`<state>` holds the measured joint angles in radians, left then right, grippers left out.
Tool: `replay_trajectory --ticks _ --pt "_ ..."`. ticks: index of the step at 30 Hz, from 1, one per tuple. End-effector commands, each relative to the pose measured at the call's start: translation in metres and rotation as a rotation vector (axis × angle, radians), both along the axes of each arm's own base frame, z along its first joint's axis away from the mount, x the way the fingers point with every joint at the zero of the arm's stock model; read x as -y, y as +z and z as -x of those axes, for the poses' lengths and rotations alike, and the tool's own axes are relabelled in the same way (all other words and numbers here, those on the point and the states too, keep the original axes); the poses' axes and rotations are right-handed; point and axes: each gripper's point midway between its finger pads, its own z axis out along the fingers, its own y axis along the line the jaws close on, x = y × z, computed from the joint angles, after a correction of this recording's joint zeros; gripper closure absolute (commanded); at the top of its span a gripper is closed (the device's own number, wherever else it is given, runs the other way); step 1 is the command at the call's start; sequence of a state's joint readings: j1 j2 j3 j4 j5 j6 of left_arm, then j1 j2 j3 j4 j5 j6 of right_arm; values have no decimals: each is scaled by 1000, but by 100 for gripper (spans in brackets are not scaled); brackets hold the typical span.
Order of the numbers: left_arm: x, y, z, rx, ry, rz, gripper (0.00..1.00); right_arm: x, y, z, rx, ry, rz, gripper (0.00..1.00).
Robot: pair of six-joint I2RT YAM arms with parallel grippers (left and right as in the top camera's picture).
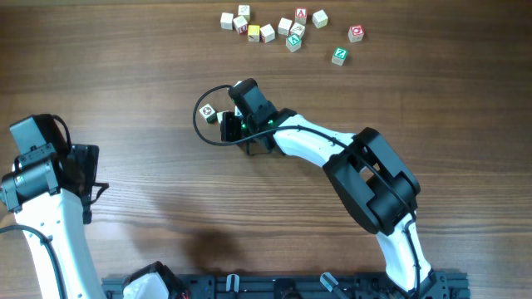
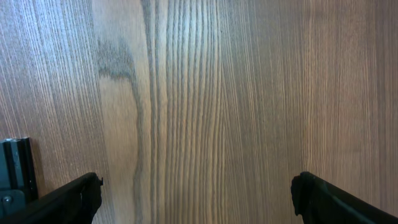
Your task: Form a circle
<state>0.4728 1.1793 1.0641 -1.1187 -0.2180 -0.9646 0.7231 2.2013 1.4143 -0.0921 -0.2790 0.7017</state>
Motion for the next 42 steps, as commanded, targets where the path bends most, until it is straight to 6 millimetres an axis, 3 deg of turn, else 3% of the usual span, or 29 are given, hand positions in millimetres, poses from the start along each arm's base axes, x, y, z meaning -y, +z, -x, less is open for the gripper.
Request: replay_trajectory --ticks 1,7,13,18,28,42 --pt "-1 -1 0 3 19 9 0 6 -13 -1 -1 -1 38 95" --pt "-1 -1 0 3 19 9 0 23 -28 13 -107 -45 103 95" --pt "-1 -1 0 3 19 9 0 52 -32 -11 -135 -193 119 95" --pt "-1 -1 0 3 19 9 0 62 -28 -31 -85 -243 114 95" --pt "-1 -1 0 3 19 9 0 49 -16 -40 -9 -180 64 96" --pt "-1 -1 0 3 19 9 0 33 -7 -34 -4 -89 -9 95"
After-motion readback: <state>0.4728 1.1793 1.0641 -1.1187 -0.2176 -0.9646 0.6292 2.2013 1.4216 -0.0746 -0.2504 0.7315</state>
